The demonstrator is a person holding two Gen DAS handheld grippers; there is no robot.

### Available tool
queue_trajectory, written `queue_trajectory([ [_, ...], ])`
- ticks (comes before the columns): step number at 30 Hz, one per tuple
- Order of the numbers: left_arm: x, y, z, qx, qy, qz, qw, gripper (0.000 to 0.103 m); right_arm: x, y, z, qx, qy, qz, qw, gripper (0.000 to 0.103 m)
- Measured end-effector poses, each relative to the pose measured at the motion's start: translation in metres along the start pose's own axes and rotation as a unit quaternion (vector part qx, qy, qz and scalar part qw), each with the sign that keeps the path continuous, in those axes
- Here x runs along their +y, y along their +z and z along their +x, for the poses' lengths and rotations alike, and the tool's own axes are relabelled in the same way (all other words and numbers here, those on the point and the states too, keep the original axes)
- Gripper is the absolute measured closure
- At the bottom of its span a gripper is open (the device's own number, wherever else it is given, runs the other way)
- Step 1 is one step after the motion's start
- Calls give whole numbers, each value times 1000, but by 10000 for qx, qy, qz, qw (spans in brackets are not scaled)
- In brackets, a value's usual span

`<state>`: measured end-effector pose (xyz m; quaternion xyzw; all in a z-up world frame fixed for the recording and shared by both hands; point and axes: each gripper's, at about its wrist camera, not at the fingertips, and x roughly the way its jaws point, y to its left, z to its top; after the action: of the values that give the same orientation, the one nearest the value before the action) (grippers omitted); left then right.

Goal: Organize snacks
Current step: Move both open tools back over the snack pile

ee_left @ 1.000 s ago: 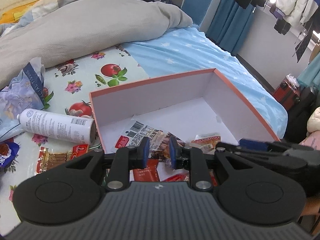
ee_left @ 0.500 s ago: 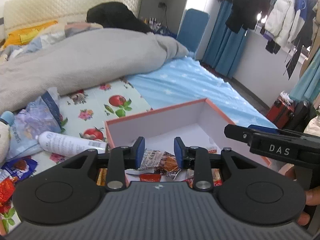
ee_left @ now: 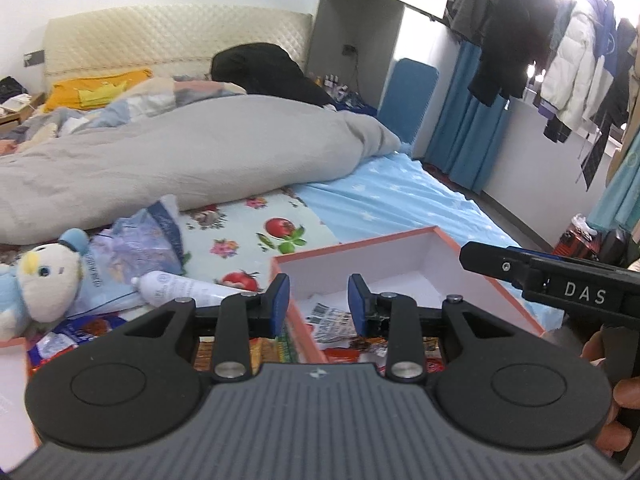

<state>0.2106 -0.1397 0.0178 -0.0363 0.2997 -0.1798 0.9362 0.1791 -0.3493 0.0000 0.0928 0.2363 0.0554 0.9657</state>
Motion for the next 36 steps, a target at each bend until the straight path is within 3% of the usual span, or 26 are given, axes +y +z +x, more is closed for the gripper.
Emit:
queue_trajectory([
  [8,39,-21,-31,-153,327,-228,9991,66,39,-16,5,61,277,-383,9989,39],
  [36,135,-123,-60,4,1074,-964,9895,66,122,-108,29,577,971,-747,9908,39],
])
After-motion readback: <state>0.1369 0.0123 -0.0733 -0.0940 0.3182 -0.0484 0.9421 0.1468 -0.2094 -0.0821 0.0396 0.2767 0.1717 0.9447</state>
